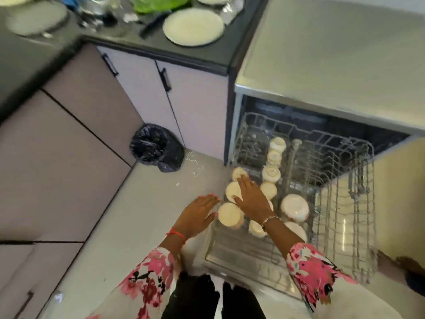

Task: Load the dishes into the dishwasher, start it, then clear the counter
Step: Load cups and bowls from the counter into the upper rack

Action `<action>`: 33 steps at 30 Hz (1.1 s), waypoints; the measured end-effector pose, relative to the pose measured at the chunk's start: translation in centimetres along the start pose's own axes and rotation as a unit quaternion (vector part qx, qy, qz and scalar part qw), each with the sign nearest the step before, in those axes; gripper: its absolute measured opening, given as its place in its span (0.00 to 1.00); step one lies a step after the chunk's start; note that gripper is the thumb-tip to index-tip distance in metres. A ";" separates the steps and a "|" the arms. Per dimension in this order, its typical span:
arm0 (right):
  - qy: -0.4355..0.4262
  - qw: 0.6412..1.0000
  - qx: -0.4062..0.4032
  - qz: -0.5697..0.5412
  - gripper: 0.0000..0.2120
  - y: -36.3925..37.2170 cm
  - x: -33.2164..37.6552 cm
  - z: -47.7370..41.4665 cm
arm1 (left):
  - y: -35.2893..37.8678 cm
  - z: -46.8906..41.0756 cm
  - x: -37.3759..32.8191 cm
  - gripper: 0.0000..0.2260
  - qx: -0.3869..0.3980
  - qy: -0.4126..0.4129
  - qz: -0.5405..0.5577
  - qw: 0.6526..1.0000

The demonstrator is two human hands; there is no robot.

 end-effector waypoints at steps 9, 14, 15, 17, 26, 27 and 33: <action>-0.052 0.996 -0.068 0.011 0.29 -4.0 17.1 -11.5 | -15.6 1.2 16.7 0.32 -0.020 -0.096 -0.043 0.994; -0.067 0.992 -0.110 0.005 0.29 -6.6 24.8 -18.4 | -23.1 0.8 25.4 0.36 -0.070 -0.138 -0.049 0.987; -0.073 0.991 -0.116 0.006 0.29 -7.2 26.0 -19.5 | -24.2 0.6 26.9 0.37 -0.078 -0.146 -0.054 0.985; -0.081 0.988 -0.128 -0.002 0.29 -8.4 28.3 -22.1 | -26.3 -0.1 30.0 0.38 -0.091 -0.160 -0.064 0.981; -0.103 0.979 -0.156 -0.075 0.29 -13.2 34.2 -37.9 | -32.5 -6.9 42.7 0.40 -0.131 -0.189 -0.080 0.970; -0.104 0.978 -0.160 -0.083 0.29 -13.8 34.7 -40.0 | -32.9 -8.0 44.4 0.40 -0.131 -0.195 -0.078 0.969; -0.163 0.964 -0.193 -0.085 0.24 -17.5 39.5 -52.3 | -36.5 -14.8 53.0 0.31 -0.156 -0.244 -0.073 0.954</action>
Point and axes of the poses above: each hand's wrist, its own z-axis away from the middle knuckle, its own y-axis out of the palm, x = y × z, the point moved 1 cm from there along -z, towards the middle knuckle, and after that the axes turned 5 degrees about -x, right-handed, at the moved point
